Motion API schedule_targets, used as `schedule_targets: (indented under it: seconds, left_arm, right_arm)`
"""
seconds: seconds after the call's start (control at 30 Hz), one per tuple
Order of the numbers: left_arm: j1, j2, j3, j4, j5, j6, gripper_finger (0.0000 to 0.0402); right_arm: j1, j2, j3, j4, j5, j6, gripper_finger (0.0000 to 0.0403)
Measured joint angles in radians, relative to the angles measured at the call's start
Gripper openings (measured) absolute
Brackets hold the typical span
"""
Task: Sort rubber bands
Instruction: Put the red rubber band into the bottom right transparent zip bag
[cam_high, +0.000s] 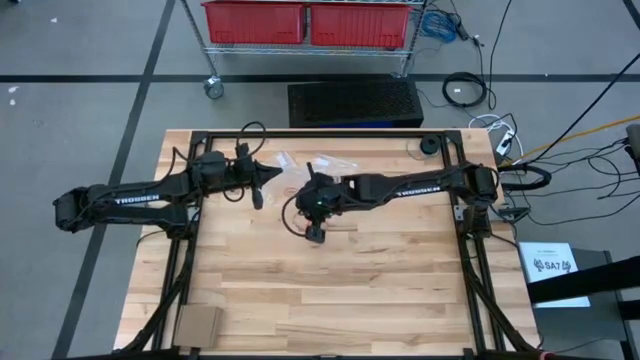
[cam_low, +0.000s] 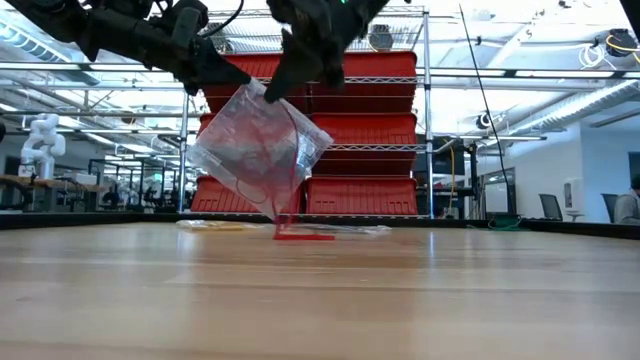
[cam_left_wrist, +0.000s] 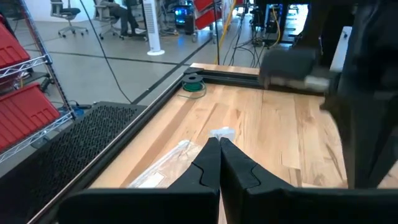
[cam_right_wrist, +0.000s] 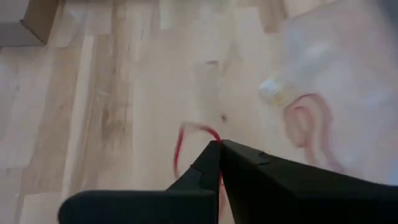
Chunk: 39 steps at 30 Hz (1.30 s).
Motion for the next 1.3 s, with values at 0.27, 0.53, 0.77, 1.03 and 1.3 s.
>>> schedule_targets:
  seconds: [0.27,0.53,0.77,1.03,1.3]
  left_arm:
    - [0.0,0.0,0.0,0.0,0.007,-0.001,0.0]
    - [-0.016,0.0,0.0,-0.002,0.028,0.005,0.0]
    - [-0.042,0.003,0.0,-0.023,0.029,0.005,0.0]
    - [-0.073,0.029,0.0,-0.02,0.029,0.006,0.0]
    - [-0.089,0.038,0.0,-0.004,0.029,0.006,0.0]
  right_arm:
    - [0.001,0.0,0.179,-0.172,0.072,-0.06,0.0]
    - [0.0,0.0,0.358,-0.305,0.161,-0.119,0.0]
    - [0.0,0.0,0.468,-0.349,0.224,-0.144,0.0]
    - [-0.01,0.0,0.527,-0.374,0.298,-0.165,0.0]
    - [-0.02,0.0,0.558,-0.386,0.339,-0.167,0.0]
